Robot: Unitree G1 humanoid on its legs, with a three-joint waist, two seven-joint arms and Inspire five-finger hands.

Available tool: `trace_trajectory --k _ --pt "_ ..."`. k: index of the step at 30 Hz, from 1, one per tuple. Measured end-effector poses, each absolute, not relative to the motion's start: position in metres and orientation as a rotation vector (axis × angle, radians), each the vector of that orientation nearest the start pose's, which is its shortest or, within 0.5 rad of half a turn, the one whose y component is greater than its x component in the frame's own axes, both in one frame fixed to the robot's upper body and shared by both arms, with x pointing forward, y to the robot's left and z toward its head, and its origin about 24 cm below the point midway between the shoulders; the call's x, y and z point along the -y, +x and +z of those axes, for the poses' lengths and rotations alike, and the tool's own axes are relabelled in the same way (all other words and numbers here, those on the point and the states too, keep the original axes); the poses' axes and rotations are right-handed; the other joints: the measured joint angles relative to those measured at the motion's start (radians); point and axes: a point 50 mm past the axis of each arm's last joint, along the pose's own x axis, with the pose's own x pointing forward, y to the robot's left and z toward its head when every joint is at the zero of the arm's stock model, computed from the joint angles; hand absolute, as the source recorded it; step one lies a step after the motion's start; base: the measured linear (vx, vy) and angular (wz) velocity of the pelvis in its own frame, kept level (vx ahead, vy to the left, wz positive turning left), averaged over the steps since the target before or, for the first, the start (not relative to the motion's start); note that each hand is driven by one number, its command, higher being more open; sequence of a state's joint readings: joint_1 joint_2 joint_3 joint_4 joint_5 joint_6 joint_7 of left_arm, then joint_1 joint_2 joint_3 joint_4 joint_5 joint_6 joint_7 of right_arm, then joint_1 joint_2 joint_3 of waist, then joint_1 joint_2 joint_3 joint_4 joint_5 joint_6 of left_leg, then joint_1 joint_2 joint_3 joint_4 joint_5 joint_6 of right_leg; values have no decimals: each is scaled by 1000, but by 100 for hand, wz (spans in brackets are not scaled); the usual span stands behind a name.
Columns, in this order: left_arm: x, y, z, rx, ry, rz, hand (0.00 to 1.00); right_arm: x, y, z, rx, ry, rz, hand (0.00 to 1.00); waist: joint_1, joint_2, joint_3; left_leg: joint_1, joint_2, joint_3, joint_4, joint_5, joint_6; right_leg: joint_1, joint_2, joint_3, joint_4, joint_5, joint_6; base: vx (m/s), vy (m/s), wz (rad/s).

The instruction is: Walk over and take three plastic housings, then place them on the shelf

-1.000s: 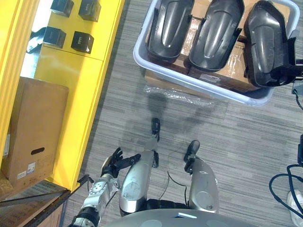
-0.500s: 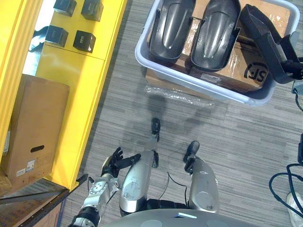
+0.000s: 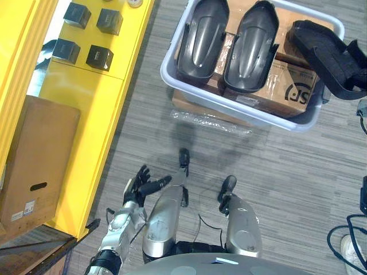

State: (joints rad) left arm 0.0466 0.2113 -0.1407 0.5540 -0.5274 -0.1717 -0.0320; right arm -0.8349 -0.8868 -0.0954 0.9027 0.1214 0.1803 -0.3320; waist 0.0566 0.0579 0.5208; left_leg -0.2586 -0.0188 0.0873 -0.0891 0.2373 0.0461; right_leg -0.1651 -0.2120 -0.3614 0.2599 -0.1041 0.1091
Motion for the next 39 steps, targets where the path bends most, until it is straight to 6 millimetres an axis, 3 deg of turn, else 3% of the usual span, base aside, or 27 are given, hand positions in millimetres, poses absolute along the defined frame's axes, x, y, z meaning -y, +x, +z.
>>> trace_trajectory --k 4,8,11,16,20,25,30,39 --pt "-200 229 -32 -250 -286 107 100 393 318 196 12 -533 -935 0 -8 -39 -21 16 1 5 0 -11 -1 19 3 4 -16 1 1 55 -64 -4" --pt "-207 252 8 -82 -313 131 100 381 317 177 15 -553 -959 0 -9 -49 -37 37 0 9 0 -22 -6 50 5 2 -36 3 5 73 -62 0" --pt "-204 272 53 86 -337 91 100 366 319 170 51 -575 -952 0 -9 -47 -42 58 -2 9 0 -20 -3 80 6 -2 -52 3 5 71 -69 2" --pt "-187 293 91 148 -423 -44 100 342 321 163 106 -602 -924 0 -9 -49 -70 78 -2 9 0 -22 -5 117 12 -15 -78 4 6 59 -65 7" --pt "-171 308 97 64 -507 -149 100 325 325 167 172 -624 -894 0 -9 -58 -88 79 10 24 0 -22 -5 125 25 -11 -104 16 -1 22 -59 -6" --pt "-144 326 68 -206 -513 -222 100 300 334 160 208 -640 -818 0 -24 -86 -108 89 31 51 -1 -24 -9 137 45 14 -140 40 -11 -8 -45 -17" --pt "-137 326 47 -356 -629 -191 100 291 334 166 273 -687 -829 0 -37 -93 -113 84 48 73 -1 -38 -21 127 66 42 -163 63 -17 -30 -27 -17" --pt "-126 347 80 -312 -865 -258 100 270 322 209 624 -706 -892 0 -43 -96 -115 49 55 79 0 -17 -11 95 77 47 -177 80 -21 19 -24 -3"
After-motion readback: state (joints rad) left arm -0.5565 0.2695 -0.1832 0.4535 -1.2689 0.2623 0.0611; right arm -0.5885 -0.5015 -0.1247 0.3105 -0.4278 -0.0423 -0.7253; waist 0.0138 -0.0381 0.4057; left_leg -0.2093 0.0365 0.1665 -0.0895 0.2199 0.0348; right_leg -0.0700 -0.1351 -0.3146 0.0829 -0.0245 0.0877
